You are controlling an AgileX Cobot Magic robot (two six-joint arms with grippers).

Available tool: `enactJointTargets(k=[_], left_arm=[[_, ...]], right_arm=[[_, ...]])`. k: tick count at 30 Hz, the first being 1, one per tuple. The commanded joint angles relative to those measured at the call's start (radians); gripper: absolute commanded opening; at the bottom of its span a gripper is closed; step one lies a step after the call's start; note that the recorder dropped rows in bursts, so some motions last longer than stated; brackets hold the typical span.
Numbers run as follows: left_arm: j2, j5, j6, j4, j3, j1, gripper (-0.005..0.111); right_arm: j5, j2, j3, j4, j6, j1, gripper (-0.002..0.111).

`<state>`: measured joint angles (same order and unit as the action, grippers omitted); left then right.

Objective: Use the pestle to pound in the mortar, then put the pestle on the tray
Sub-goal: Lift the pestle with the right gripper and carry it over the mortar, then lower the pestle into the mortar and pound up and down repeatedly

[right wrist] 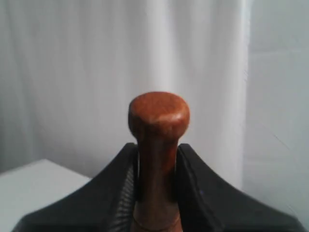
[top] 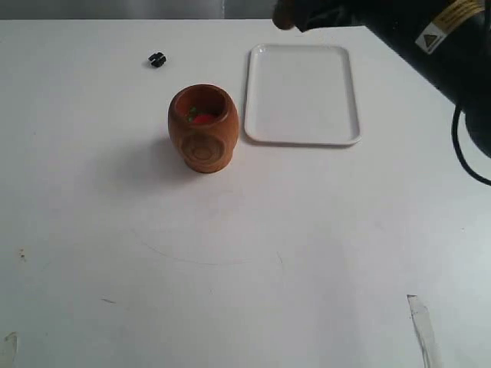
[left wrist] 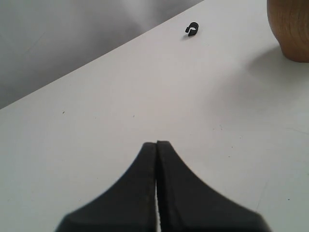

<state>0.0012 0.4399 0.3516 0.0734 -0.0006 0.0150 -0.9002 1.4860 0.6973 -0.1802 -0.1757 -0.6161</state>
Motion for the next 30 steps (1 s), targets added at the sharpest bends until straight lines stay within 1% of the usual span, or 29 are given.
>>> enactJointTargets(k=[1,3,7,10,14,15,16,19,22,25,30], left_arm=[[-0.001,-0.003,-0.008,-0.007,0.001,-0.008,0.000],[-0.001,-0.003,-0.008,-0.007,0.001,-0.008,0.000],[-0.001,-0.003,-0.008,-0.007,0.001,-0.008,0.000],[-0.001,-0.003,-0.008,-0.007,0.001,-0.008,0.000],[-0.001,-0.003,-0.008,-0.007,0.001,-0.008,0.000],[-0.001,-0.003,-0.008,-0.007,0.001,-0.008,0.000],[-0.001,-0.003,-0.008,-0.007,0.001,-0.008,0.000],[-0.001,-0.003,-0.008,-0.007,0.001,-0.008,0.000],[-0.001,-0.003,-0.008,-0.007,0.001,-0.008,0.000],[-0.001,-0.003,-0.008,-0.007,0.001,-0.008,0.000],[-0.001,-0.003,-0.008,-0.007,0.001,-0.008,0.000]], right_arm=[[-0.281,0.077,0.023,-0.064,-0.106,-0.003,0.000],[-0.229,0.109,0.060,-0.092,-0.149,-0.003,0.000],[-0.120,0.211,0.163,-0.244,-0.261,-0.003,0.000],[-0.101,0.285,0.234,-0.329,-0.330,-0.003,0.000],[-0.092,0.354,0.310,-0.407,-0.358,-0.003,0.000],[-0.054,0.373,0.327,-0.424,-0.359,-0.003,0.000],[-0.018,0.385,0.329,-0.430,-0.348,-0.003,0.000],[0.043,0.415,0.329,-0.527,-0.348,-0.003,0.000],[0.046,0.441,0.329,-0.614,-0.379,-0.003,0.000],[0.049,0.502,0.329,-0.621,-0.318,-0.003,0.000],[0.049,0.616,0.329,-0.621,-0.300,-0.003,0.000]])
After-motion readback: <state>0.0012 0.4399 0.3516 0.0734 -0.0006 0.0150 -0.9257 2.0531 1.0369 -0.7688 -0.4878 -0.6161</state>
